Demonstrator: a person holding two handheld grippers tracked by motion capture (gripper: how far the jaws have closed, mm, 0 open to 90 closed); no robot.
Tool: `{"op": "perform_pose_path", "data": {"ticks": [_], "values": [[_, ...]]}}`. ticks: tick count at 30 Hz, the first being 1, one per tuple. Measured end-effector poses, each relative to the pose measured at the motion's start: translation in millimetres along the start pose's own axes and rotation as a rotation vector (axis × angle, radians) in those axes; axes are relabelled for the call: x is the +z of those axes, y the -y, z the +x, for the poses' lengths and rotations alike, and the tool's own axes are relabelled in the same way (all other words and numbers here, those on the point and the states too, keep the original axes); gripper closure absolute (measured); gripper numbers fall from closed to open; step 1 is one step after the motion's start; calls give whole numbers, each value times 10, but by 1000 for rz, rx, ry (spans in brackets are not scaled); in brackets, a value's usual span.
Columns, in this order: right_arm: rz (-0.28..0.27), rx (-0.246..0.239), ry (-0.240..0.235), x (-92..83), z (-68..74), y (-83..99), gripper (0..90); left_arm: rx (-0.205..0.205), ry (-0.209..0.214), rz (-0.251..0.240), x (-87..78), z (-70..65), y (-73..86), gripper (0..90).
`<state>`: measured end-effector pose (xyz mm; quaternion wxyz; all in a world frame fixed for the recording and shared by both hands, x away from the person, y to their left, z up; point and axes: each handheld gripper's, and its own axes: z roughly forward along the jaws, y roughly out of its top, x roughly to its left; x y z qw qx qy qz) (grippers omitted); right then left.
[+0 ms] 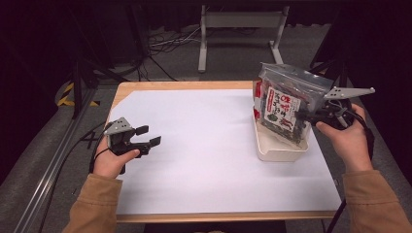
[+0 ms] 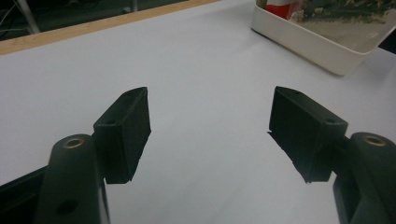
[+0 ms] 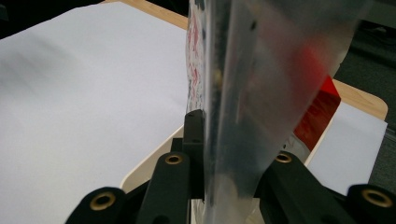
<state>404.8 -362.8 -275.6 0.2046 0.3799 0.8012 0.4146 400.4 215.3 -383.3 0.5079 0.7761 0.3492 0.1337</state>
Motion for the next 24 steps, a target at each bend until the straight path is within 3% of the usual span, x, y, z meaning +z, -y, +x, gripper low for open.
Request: {"op": "perform_pose_path", "data": {"ticks": [18, 24], "values": [[-19, -24, -25, 57, 16, 148, 773, 8, 6, 4, 13, -20, -4, 295], [29, -68, -42, 203, 88, 206, 773, 4, 6, 1, 8, -22, -1, 295]]}}
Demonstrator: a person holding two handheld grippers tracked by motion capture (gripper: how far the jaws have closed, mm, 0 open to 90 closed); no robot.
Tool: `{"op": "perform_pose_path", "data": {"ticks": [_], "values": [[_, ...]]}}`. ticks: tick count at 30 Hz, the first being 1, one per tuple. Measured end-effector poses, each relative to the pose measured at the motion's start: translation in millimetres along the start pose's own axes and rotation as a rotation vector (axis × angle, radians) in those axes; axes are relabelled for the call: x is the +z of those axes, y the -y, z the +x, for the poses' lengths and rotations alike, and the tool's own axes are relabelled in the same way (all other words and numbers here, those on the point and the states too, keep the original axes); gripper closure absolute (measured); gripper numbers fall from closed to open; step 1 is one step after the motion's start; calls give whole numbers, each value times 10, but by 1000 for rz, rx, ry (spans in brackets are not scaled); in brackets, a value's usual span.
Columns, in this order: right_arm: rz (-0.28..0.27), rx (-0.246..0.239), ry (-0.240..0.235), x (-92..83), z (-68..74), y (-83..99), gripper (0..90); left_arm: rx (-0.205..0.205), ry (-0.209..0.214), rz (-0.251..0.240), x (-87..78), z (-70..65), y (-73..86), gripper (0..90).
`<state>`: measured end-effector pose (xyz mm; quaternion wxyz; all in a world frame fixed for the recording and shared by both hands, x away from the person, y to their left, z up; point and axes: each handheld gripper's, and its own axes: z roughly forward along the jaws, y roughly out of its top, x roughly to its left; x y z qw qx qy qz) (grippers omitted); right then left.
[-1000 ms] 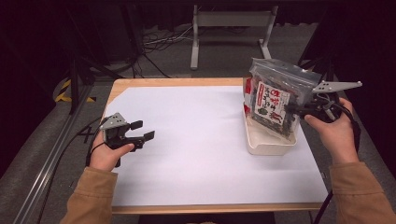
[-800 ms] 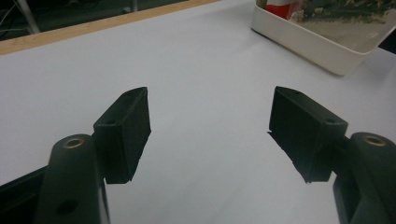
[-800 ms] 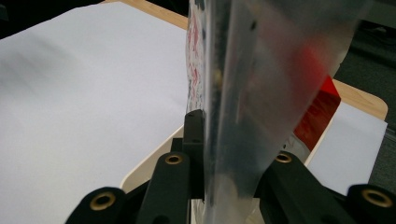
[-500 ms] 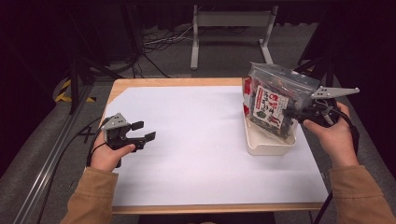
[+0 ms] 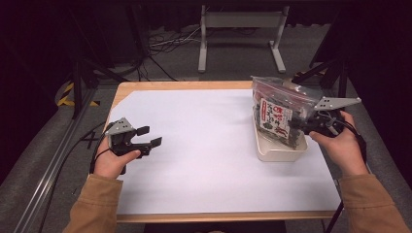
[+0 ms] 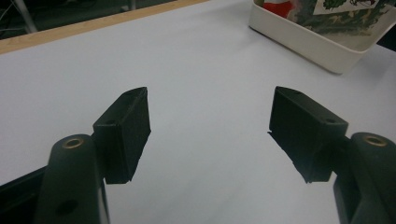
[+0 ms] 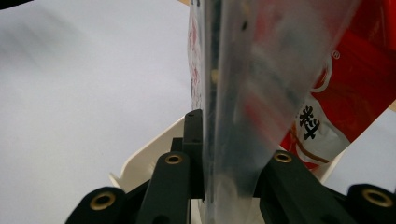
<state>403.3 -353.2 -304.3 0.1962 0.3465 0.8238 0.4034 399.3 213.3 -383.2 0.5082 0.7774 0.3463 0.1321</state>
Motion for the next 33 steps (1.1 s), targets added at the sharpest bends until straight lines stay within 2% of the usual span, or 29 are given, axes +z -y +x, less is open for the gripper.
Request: {"op": "perform_pose_path", "data": {"ticks": [12, 21, 26, 27, 28, 30, 33], "values": [[-52, 36, -18, 6, -62, 181, 769, 2, 6, 9, 14, -11, 4, 295], [-125, 129, -14, -14, -281, 411, 764, 1, 5, 6, 12, -3, 16, 295], [-121, 126, 1, -11, -290, 396, 743, -1, 5, 10, 4, 0, 27, 295], [-120, 134, 6, -11, -300, 396, 721, -9, 5, 11, -1, -4, 33, 294], [-117, 140, 13, -4, -304, 398, 661, 1, 4, 11, -6, 5, 33, 294], [-124, 144, 23, 3, -300, 406, 578, -12, 5, 8, -12, -1, 39, 293], [-162, 160, 48, -26, -287, 427, 403, -14, 4, 6, -25, 0, 51, 290]]}}
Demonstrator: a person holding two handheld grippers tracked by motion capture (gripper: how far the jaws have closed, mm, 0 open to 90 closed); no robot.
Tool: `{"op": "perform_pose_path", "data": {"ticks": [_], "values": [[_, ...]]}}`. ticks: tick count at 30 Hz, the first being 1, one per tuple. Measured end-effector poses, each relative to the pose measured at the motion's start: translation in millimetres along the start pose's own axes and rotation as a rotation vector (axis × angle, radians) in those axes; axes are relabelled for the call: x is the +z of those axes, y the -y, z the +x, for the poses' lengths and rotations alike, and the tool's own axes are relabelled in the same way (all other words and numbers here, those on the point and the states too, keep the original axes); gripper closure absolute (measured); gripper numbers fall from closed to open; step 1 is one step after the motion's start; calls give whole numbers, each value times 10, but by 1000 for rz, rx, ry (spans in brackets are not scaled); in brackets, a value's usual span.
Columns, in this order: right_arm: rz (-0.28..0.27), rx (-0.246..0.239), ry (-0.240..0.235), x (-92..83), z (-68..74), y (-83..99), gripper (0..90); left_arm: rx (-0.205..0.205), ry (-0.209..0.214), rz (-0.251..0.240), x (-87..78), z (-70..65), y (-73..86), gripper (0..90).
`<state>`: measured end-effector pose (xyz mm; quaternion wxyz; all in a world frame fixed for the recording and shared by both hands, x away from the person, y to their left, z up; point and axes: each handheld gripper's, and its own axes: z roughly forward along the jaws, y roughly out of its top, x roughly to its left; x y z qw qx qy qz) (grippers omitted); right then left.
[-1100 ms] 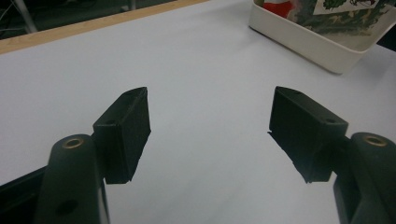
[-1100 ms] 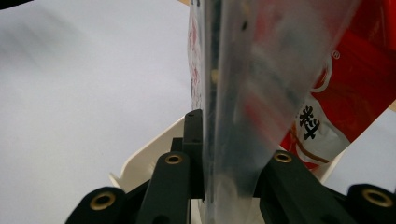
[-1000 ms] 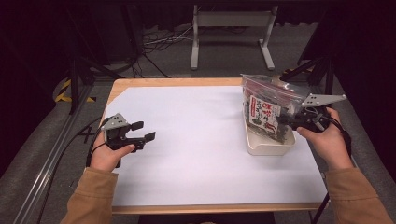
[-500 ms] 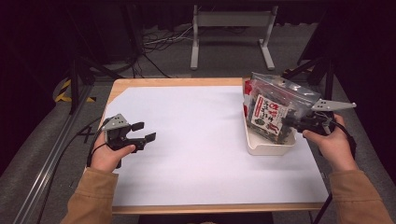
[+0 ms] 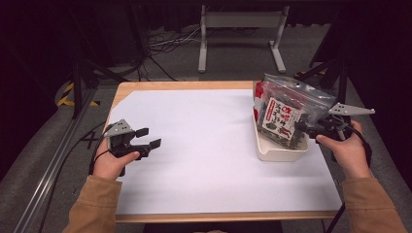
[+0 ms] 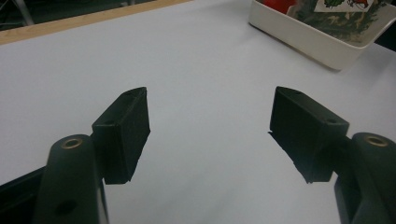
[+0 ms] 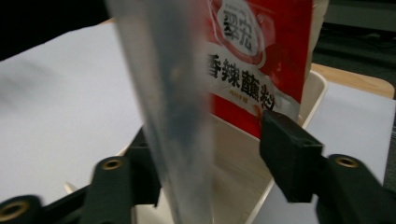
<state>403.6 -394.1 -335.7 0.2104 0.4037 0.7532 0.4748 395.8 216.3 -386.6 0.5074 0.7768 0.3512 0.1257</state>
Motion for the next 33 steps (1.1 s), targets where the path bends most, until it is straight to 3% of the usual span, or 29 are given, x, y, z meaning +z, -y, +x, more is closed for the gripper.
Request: {"op": "perform_pose_path", "data": {"ticks": [4, 10, 19, 25, 33], "values": [[-20, 9, 0, -73, 42, 15, 337, 2, 1, 6, -26, -15, 16, 286], [-18, -33, 2, -186, 172, 22, 318, 9, 3, 2, -86, -52, 32, 281], [-38, -44, 7, -349, 314, 113, 298, 21, 4, -12, -198, -126, 84, 280], [-44, -63, -10, -423, 428, 200, 298, 23, 17, -18, -252, -193, 107, 280], [-57, -132, -82, -434, 655, 334, 294, 38, 45, -34, -296, -268, 135, 277]]}}
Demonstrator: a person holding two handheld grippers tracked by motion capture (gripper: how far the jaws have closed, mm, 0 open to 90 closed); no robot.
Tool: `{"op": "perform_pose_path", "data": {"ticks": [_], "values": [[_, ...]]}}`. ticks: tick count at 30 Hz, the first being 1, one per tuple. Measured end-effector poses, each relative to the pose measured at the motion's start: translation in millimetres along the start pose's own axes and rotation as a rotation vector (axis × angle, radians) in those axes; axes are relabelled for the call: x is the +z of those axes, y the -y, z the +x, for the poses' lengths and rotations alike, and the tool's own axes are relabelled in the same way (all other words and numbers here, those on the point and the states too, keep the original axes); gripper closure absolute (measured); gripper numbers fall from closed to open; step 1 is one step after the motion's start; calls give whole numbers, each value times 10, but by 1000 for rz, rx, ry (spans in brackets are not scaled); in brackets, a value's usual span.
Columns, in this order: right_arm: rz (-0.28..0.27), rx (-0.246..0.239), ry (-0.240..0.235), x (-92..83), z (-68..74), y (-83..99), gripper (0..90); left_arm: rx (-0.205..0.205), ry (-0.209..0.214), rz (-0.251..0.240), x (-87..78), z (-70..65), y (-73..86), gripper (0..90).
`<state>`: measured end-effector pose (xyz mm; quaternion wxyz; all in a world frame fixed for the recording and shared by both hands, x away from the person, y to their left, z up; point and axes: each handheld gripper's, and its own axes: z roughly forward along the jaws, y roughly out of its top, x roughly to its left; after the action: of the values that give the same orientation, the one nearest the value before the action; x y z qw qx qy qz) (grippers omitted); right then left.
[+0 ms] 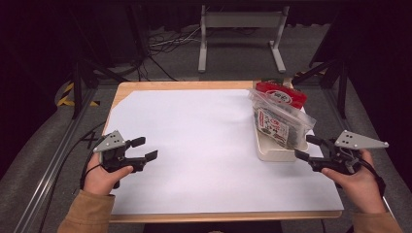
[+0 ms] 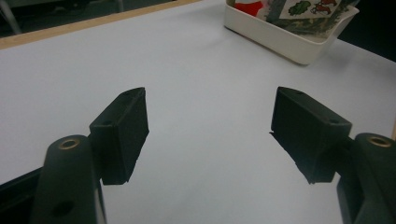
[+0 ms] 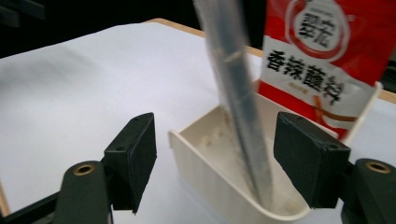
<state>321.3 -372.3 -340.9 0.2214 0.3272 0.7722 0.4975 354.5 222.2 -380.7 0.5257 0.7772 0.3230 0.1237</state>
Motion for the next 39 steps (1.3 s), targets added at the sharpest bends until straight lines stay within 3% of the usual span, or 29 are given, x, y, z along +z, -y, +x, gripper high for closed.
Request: {"op": "perform_pose_path", "data": {"ticks": [1, 6, 13, 17, 18, 24, 32, 39], "values": [[-9, -9, -6, 17, 45, 35, 284, 16, 0, 0, -2, 11, 5, 276], [-28, 9, -14, 30, 93, 133, 289, 4, 14, -9, -6, 19, 51, 275], [-4, -1, -38, 78, 156, 244, 301, 23, 18, -12, -9, 22, 77, 275], [6, -25, -89, 213, 199, 334, 308, 28, 30, -16, -5, 12, 104, 272], [12, -29, -92, 234, 205, 348, 308, 14, 36, -18, -2, 1, 118, 272], [22, -52, -129, 413, 238, 455, 307, 28, 45, -16, 13, 9, 146, 270], [42, -57, -148, 573, 281, 573, 299, 33, 58, 1, 77, 0, 195, 270], [67, -44, -136, 648, 260, 674, 295, 38, 62, 14, 116, -5, 220, 269]]}}
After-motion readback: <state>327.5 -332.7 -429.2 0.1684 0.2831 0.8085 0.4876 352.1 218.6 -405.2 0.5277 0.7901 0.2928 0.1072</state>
